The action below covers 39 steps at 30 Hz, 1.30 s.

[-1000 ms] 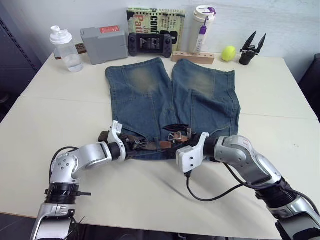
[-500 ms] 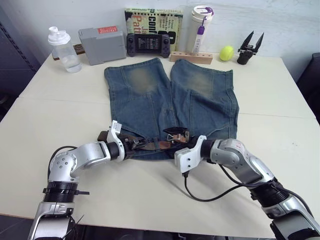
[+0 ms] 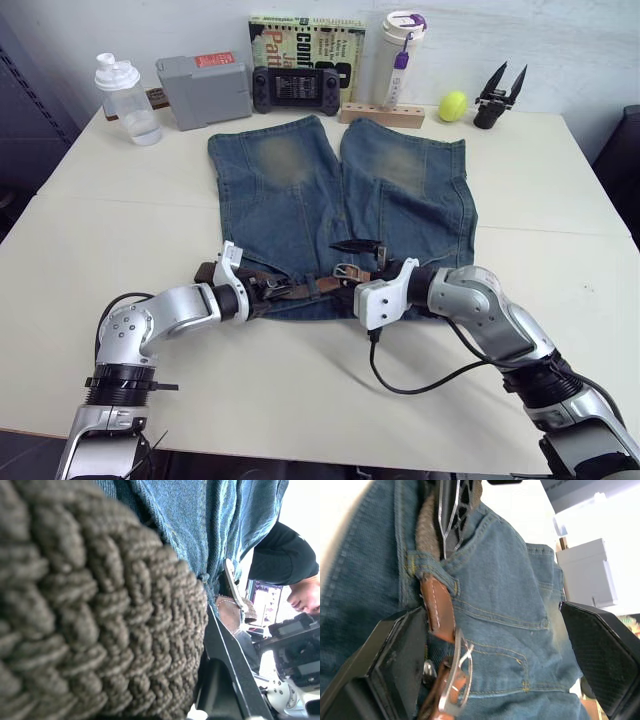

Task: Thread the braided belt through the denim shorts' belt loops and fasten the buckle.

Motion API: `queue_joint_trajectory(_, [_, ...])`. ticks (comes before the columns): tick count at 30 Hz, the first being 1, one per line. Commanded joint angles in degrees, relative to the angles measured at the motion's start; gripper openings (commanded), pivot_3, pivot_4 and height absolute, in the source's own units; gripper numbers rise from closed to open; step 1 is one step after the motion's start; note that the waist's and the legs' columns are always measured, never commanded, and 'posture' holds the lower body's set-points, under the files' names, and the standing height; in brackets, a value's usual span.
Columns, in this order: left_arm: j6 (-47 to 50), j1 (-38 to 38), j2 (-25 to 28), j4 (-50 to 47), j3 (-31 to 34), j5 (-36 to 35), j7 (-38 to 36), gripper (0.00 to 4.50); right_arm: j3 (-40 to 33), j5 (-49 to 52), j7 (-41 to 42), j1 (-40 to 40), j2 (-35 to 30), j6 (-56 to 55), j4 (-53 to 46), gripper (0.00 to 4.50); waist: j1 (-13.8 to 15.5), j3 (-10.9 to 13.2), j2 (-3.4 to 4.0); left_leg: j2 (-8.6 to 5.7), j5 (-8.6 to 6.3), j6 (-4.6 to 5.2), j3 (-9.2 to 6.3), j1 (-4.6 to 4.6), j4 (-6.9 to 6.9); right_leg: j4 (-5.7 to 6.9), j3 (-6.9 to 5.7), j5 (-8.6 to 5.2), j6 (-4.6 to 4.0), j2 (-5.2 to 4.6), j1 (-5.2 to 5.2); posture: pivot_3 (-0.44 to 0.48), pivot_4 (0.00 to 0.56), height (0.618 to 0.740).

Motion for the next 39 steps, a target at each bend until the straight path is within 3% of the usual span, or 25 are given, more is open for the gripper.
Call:
queue_joint_trajectory(1, [0.8,1.6,-0.6,-0.7,-2.7,0.4,0.3,0.0,-0.4,-0.9,-0.7,-0.8,0.4,0.2,-0.7,4.43,0.0,0.0,0.0,0.0,0.0,0.0,0.0,0.0,0.0,0.0,0.0,0.0,0.0,0.0,0.0,0.0,0.15,0.697])
queue_joint_trajectory(10, [0.6,1.8,-0.4,-0.7,-2.5,0.4,0.3,0.0,2.1,-4.5,-2.6,-1.8,1.2,-6.4,-1.2,4.43,-0.1,0.0,0.0,0.0,-0.02,-0.03,0.01,0.0,-0.01,0.0,0.0,0.0,0.0,0.01,0.0,0.0,0.15,0.697])
queue_joint_trajectory(14, [0.7,1.8,-0.2,-0.7,-2.5,0.6,0.1,0.0,2.9,-5.1,-2.9,-1.8,0.9,-9.0,0.4,3.22,-0.1,0.0,0.0,0.0,-0.01,-0.03,0.01,0.0,-0.01,-0.01,0.0,0.0,0.0,0.01,-0.01,0.0,0.15,0.697])
queue_joint_trajectory(21, [1.0,2.5,1.0,-1.1,-1.9,0.1,-0.4,0.0,2.9,-8.2,-5.0,-3.9,0.7,-10.6,5.1,0.09,-0.2,0.0,0.0,0.0,0.01,0.02,0.02,0.0,-0.01,0.0,0.01,0.0,0.0,0.02,-0.01,0.0,0.15,0.697])
queue_joint_trajectory(25, [0.8,2.8,1.6,-1.5,-1.8,-0.1,-0.6,0.0,2.3,-7.5,-5.4,-4.3,0.5,-11.2,6.3,0.09,-0.3,0.0,0.0,0.03,0.05,0.08,0.01,0.0,-0.02,-0.01,0.01,-0.01,-0.01,0.03,-0.01,0.0,0.15,0.697])
queue_joint_trajectory(30, [0.6,2.9,1.8,-1.7,-1.9,0.0,-0.8,0.0,0.3,2.5,-2.7,-3.2,0.8,-10.4,4.4,0.09,-0.4,0.0,0.0,0.03,0.05,0.08,0.01,0.0,-0.02,-0.01,0.02,-0.01,-0.01,0.02,-0.02,0.0,0.15,0.697])
queue_joint_trajectory(31, [0.7,2.9,1.8,-1.6,-1.8,0.1,-0.9,0.0,0.5,3.8,-1.5,-3.1,0.5,-10.0,3.9,0.66,-0.4,0.0,0.0,0.03,0.05,0.08,0.01,0.0,-0.02,-0.01,0.02,-0.01,-0.01,0.03,-0.02,0.0,0.15,0.697])
queue_joint_trajectory(33, [0.8,2.8,1.9,-1.4,-1.9,0.4,-1.1,0.0,0.8,2.2,-1.0,-2.6,-1.1,-11.1,3.7,1.12,-0.3,0.0,0.01,0.03,0.05,0.08,0.01,0.0,-0.02,-0.01,0.02,-0.01,-0.01,0.03,-0.02,0.0,0.15,0.697])
queue_joint_trajectory(35, [0.9,2.5,1.8,-1.0,-2.0,0.5,-1.3,0.0,0.7,-0.7,-1.6,-2.0,-2.9,-12.5,4.4,1.99,-0.3,0.0,0.0,0.03,0.04,0.07,0.01,0.0,-0.02,-0.01,0.02,-0.01,-0.02,0.02,-0.02,0.0,0.15,0.697])
queue_joint_trajectory(39, [1.1,2.3,2.1,-0.7,-2.1,0.7,-1.8,0.0,-0.4,-3.5,-3.8,-1.5,-5.4,-14.4,5.6,1.99,-0.3,0.0,0.01,0.02,0.02,0.04,0.03,0.0,-0.02,-0.01,0.03,-0.01,-0.01,0.0,-0.02,0.0,0.15,0.697])
